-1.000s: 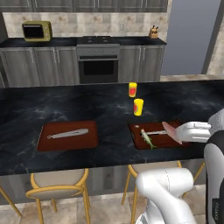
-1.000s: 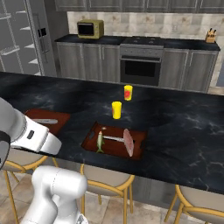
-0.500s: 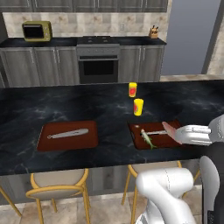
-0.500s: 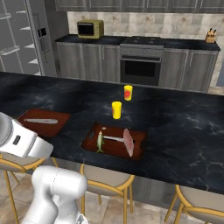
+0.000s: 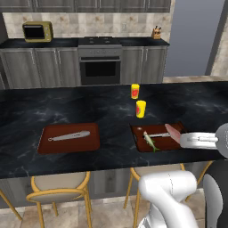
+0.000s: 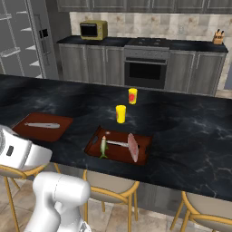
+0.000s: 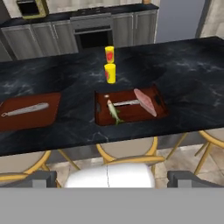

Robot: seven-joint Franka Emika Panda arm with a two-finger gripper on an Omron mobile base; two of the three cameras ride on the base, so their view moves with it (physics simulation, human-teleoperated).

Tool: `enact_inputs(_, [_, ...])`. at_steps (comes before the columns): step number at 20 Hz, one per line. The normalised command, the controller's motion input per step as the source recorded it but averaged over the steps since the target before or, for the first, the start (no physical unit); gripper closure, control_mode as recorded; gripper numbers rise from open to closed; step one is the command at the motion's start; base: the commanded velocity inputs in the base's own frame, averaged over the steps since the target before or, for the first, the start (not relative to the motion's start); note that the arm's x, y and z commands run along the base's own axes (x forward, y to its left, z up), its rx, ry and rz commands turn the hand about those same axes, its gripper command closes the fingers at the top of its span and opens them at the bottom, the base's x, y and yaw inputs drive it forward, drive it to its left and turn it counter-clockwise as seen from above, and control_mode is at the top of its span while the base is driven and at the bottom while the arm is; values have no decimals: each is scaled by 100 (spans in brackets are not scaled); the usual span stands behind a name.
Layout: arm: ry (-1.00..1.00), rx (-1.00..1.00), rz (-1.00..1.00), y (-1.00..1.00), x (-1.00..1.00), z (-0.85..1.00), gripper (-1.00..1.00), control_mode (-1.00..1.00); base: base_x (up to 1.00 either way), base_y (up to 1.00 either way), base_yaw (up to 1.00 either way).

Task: Gather the corn and broccoli from the fridge and place them on a tray on the dining counter. Then gather the steak and fish from the fridge and place them on the other tray.

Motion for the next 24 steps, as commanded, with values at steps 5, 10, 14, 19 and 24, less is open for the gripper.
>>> enact_inputs(5, [5,0,0,0,0,3,-100,100,0,0,1])
enact_inputs(10, [0,0,0,0,0,0,-100,100,0,20,21])
enact_inputs(14, [0,0,0,0,0,0,-100,100,-3,46,41])
enact_inputs(19, [0,0,0,0,0,0,-100,100,-83,93,32])
enact_inputs(24, [0,0,0,0,0,0,-100,100,-13,100,5])
